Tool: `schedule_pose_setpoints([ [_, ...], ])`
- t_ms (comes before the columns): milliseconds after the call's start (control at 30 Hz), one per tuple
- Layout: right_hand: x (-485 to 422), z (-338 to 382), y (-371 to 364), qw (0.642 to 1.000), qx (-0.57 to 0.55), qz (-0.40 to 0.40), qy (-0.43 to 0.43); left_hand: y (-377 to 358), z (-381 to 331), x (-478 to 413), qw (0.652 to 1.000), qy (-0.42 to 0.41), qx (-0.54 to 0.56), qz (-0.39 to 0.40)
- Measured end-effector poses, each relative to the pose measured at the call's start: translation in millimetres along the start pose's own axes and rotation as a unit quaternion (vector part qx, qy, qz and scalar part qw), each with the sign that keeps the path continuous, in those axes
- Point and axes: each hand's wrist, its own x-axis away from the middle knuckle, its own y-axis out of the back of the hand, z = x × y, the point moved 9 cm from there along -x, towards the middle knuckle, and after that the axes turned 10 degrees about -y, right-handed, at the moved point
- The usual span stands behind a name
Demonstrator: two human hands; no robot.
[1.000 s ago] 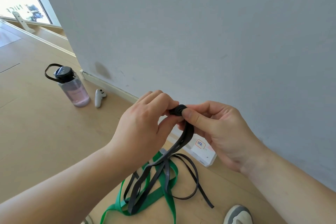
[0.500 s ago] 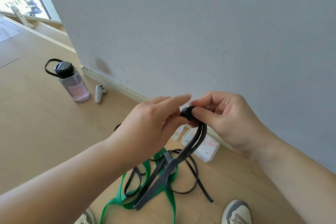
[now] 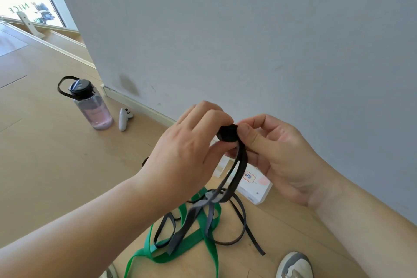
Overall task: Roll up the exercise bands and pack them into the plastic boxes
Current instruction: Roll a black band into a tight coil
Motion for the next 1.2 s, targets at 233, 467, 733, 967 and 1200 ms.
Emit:
schedule_pose_setpoints([
  [233,5.8,2.7,-1.3,0.999,0.031,-0.013,0.035,9.5,-0.9,-1.4,0.999,0.004,0.015,-0.043],
  [467,6.9,17.2,8.2,0.978,0.185,-0.085,0.050,-9.6,12.5,8.2,0.994,0.046,0.097,0.036],
  [733,7.8,15.8,3.5,0.993,0.110,-0.037,0.018,-8.0,0.4,3.8,0.999,-0.011,0.032,0.039],
  [967,4.5,10.3,6.1,0.999,0.026,-0.026,0.037,4.9,7.5,2.0,0.999,0.034,0.003,-0.014],
  [1200,9.4,10.1,3.1,0.993,0.071,-0.063,0.072,6.5,12.5,0.3,0.994,0.084,0.045,-0.047],
])
